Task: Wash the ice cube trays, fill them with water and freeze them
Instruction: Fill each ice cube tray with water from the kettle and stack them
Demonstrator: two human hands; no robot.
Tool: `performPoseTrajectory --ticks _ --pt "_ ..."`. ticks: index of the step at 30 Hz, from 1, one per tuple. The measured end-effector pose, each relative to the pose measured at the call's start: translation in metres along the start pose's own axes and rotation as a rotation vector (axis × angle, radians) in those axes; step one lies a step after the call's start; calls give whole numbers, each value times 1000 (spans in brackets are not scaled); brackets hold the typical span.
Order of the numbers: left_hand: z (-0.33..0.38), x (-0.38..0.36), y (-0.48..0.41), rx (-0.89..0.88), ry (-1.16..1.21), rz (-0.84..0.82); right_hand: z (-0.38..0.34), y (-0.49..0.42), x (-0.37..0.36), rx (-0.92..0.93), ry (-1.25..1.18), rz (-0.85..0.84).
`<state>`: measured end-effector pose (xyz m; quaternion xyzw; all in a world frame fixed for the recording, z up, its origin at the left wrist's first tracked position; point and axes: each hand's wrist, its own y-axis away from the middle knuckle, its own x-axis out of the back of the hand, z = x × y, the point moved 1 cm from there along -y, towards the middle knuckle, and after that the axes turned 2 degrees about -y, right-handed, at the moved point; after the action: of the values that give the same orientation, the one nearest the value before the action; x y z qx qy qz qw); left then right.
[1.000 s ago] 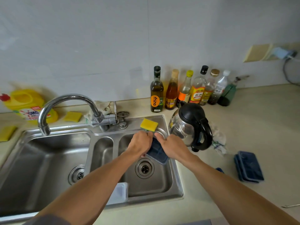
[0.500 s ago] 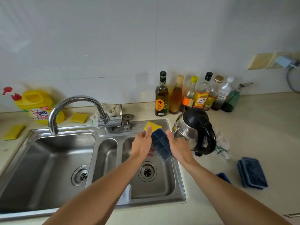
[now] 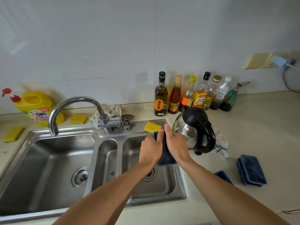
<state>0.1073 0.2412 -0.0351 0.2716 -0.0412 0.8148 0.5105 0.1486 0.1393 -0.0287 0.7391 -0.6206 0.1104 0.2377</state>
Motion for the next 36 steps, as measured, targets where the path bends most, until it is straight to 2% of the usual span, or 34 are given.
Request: performPoseTrajectory --ticks 6,10,14,17,21,26,29,34,36 --pt "-2 0 3 -61 26 27 4 2 1 89 -18 26" --pt "-1 2 1 -74 15 1 3 1 -1 76 -58 30" --pt "5 14 -6 -170 -113 20 -10 -3 0 45 -149 -15" --pt "10 19 -5 -276 -231 16 -20 -2 0 58 -249 26" --pt "15 18 0 -336 -274 46 -23 2 1 105 -357 109" --pt "11 20 -1 -336 -248 35 -22 1 -3 143 -335 80" --pt "8 24 -8 -311 -251 37 -26 -2 -2 118 -263 -38" --pt "-4 46 -27 -293 -258 75 -13 -5 8 16 -179 -472" --pt "-7 53 -35 -271 -259 96 -5 -5 11 1 -160 -582"
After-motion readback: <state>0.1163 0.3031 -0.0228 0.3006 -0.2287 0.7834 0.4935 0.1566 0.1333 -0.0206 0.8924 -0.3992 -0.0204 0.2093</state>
